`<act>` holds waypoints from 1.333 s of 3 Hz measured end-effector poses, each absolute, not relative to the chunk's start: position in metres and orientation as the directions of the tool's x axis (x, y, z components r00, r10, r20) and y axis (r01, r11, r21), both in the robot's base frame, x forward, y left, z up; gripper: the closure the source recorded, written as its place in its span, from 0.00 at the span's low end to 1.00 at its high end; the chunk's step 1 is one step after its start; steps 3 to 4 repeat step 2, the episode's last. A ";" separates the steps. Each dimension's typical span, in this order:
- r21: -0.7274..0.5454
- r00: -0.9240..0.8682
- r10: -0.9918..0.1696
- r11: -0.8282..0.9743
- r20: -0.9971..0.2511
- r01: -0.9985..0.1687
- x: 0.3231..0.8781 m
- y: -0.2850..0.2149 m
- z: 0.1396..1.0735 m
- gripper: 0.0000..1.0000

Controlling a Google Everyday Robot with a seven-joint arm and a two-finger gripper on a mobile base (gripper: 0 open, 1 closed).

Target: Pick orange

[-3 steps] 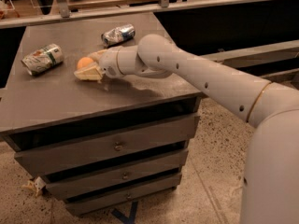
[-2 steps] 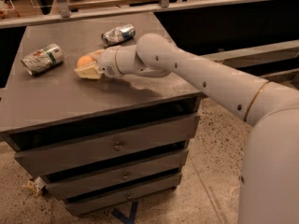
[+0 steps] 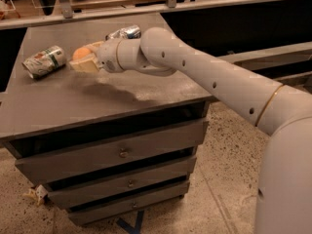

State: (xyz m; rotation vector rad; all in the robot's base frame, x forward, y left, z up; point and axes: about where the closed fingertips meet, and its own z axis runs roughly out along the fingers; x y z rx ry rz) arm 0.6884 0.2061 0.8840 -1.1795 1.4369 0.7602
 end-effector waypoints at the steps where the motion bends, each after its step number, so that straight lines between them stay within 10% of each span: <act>1: -0.186 0.114 -0.235 0.311 -0.965 -0.932 0.685 0.210 0.915 1.00; 4: -0.186 0.114 -0.235 0.311 -0.965 -0.932 0.685 0.210 0.915 1.00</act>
Offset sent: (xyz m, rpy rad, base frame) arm -0.0029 0.0028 0.0247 0.0173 -0.0402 -0.0029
